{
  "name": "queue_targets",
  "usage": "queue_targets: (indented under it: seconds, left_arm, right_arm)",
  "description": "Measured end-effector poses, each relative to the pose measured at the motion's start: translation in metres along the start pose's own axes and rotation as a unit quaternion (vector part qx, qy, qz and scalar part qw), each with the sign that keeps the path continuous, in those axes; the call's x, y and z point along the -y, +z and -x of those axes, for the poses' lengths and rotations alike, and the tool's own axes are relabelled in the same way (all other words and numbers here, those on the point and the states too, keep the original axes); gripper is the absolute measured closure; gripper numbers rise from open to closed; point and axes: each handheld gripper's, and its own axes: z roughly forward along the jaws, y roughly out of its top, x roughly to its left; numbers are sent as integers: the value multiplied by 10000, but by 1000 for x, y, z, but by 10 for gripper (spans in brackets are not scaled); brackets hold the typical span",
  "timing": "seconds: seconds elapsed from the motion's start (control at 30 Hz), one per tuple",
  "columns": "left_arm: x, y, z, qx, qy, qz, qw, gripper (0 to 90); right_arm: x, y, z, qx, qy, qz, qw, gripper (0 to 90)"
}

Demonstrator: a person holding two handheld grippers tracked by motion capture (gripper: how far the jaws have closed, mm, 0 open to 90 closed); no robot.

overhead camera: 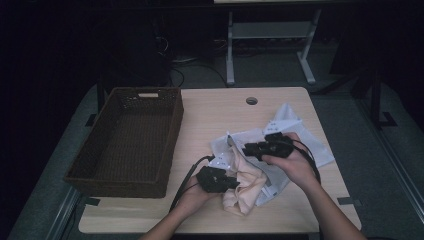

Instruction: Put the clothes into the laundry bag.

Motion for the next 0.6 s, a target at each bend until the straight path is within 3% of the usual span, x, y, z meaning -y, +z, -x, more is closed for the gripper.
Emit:
queue_targets:
  seconds: [0.03, 0.07, 0.13, 0.17, 0.3, 0.4, 0.47, 0.53, 0.6]
  left_arm:
    - [0, 0, 0, 0, 0, 0, 10000, 776]
    - [1, -2, 0, -59, 37, -9, 10000, 752]
    - [2, -3, 0, -86, 13, 3, 10000, 665]
    - [3, -7, -3, -88, -96, -4, 9999, 606]
    - [0, -18, -4, -154, -161, 91, 9997, 425]
    - [-1, -16, -2, -197, -126, -13, 9997, 330]
    - [1, -9, -2, -274, -86, -131, 9995, 303]
    - [3, -4, -3, -293, -104, -171, 9994, 304]
    - [4, 0, -4, -306, -88, -207, 9993, 325]
  right_arm:
    - [0, 0, 0, 0, 0, 0, 10000, 729]
    - [-16, 14, 6, 216, -17, -221, 9995, 705]
    - [-23, 21, 9, 310, 10, -278, 9991, 687]
    - [-33, 37, 16, 391, 119, -461, 9981, 648]
    - [-39, 64, 21, 616, 175, -878, 9941, 598]
    - [-37, 78, 23, 842, 104, -1135, 9899, 589]
    - [-34, 84, 25, 998, 45, -1373, 9855, 614]
    - [-30, 86, 28, 1191, 12, -1529, 9810, 740]
    - [-28, 86, 30, 1223, 56, -1546, 9804, 866]
